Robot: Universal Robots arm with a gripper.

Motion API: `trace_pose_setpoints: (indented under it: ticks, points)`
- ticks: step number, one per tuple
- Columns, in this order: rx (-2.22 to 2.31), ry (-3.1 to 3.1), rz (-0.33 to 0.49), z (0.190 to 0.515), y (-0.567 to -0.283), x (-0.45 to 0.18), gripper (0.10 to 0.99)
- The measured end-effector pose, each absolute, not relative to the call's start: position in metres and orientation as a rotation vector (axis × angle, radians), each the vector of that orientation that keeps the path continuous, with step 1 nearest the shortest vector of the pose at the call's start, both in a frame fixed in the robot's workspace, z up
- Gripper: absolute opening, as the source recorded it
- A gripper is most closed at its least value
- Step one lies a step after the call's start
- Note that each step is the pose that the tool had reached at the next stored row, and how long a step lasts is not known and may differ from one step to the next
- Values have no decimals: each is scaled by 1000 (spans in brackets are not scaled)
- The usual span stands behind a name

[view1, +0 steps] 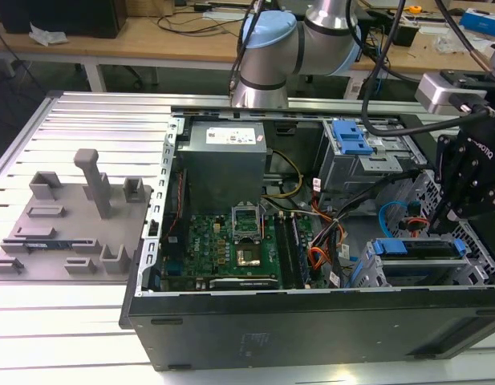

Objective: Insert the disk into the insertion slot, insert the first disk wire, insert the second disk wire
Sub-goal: 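Insert the first disk wire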

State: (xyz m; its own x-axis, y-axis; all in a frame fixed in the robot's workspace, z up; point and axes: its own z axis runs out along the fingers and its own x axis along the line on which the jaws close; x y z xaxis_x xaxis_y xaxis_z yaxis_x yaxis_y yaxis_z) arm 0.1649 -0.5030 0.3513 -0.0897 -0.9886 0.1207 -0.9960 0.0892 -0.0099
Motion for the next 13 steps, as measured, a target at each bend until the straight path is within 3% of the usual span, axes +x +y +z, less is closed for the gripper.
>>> trace_pose_setpoints:
  ticks: [13]
  points:
    - [2078, -2233, 127, 351, -506, 165, 165]
